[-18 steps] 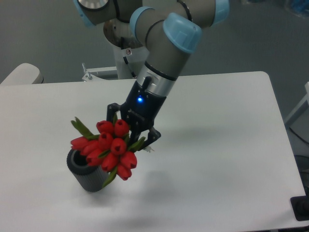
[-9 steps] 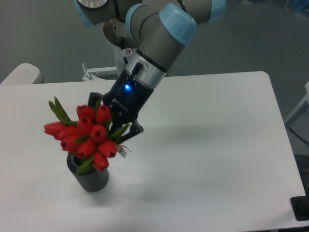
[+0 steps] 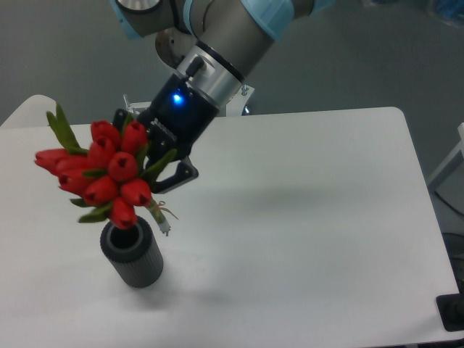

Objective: Insert the flowers into the vase
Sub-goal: 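Tilt the tulips and lower their stems into the vase opening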

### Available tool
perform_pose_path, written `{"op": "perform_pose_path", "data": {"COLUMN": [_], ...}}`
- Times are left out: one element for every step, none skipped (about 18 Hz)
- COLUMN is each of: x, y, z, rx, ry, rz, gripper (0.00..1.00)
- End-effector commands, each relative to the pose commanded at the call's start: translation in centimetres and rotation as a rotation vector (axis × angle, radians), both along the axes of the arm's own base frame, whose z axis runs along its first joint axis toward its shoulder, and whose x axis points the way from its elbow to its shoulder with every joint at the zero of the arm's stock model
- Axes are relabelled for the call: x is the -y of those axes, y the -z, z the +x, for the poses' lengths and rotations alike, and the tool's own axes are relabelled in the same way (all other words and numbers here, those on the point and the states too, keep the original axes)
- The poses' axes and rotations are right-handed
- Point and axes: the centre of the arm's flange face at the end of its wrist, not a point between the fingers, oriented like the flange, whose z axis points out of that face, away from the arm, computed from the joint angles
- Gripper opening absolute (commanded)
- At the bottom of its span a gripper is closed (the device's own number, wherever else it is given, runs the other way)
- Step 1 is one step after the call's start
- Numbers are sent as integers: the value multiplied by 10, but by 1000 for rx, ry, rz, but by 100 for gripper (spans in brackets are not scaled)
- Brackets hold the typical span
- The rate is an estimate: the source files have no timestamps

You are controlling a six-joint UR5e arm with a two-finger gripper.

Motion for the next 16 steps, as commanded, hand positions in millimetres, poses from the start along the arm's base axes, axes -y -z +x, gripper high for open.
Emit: {"op": "perform_pose_path", "data": {"x": [0,-3,-6,-7,-7,-6,-5,-5,-6,-8,-9,-10,-11,-13,-15,-18], "y": [-3,-4,-1,2,8,14,17,18,18,19,22,24,28,29,30,32], "z": [4,10,16,18,20,21,23,23,26,27,28,28,30,34,38,40], "rx": [-4,-11,-12,-13,-9,-3,-3,-3,-5,-6,-5,-3,-3,-3,-7,-7], "ry": [6,18,29,33,35,35,37,37,42,47,52,52,58,67,75,79], "rz": [11,18,19,20,18,13,13,13,15,14,12,10,7,8,12,12], "gripper": [38,38,38,38,38,38,38,38,38,38,38,38,38,38,38,38]}}
